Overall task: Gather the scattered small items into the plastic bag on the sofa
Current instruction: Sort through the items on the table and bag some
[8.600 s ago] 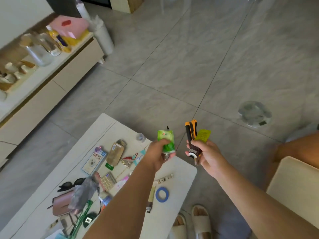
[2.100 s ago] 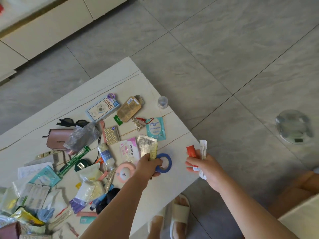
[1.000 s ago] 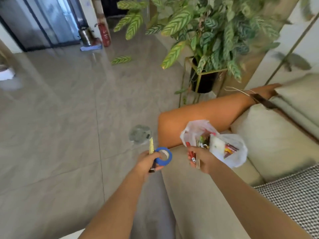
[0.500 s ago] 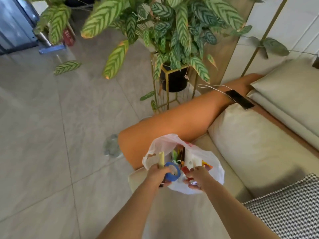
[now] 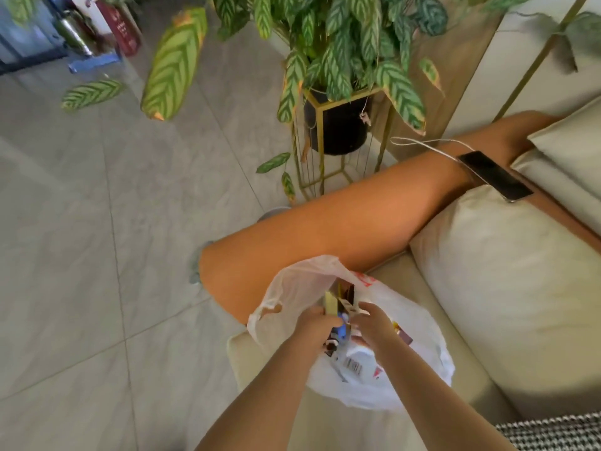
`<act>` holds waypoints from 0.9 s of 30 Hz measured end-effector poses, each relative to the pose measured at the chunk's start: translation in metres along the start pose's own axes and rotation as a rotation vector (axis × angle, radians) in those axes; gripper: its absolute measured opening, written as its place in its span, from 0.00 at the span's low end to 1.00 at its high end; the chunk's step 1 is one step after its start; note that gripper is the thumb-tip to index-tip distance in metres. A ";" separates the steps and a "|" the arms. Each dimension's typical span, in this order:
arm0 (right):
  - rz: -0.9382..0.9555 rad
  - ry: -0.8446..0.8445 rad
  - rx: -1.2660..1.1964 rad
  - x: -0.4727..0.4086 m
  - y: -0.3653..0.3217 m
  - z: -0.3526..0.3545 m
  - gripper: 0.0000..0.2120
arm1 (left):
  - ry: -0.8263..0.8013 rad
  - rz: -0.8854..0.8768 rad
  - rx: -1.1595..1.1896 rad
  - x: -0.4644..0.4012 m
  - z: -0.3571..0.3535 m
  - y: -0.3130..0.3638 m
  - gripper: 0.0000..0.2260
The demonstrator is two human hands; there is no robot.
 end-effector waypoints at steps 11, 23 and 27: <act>0.102 0.078 0.148 0.049 0.008 0.008 0.16 | 0.017 -0.071 0.077 0.043 0.041 -0.018 0.15; 0.352 -0.105 0.418 0.182 0.021 -0.094 0.14 | 0.123 -0.138 0.106 0.099 0.182 -0.120 0.10; 0.475 -0.208 0.593 0.233 0.047 -0.161 0.13 | 0.200 -0.105 0.174 0.108 0.250 -0.186 0.06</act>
Point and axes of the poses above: each hand's wrist, its own x-axis away from the middle knuckle, its own z-axis out of the back of the hand, y = z × x, the point moved 1 cm from there along -x, towards the middle knuckle, and after that the axes turned 10 degrees about y, right-handed, at the moved point
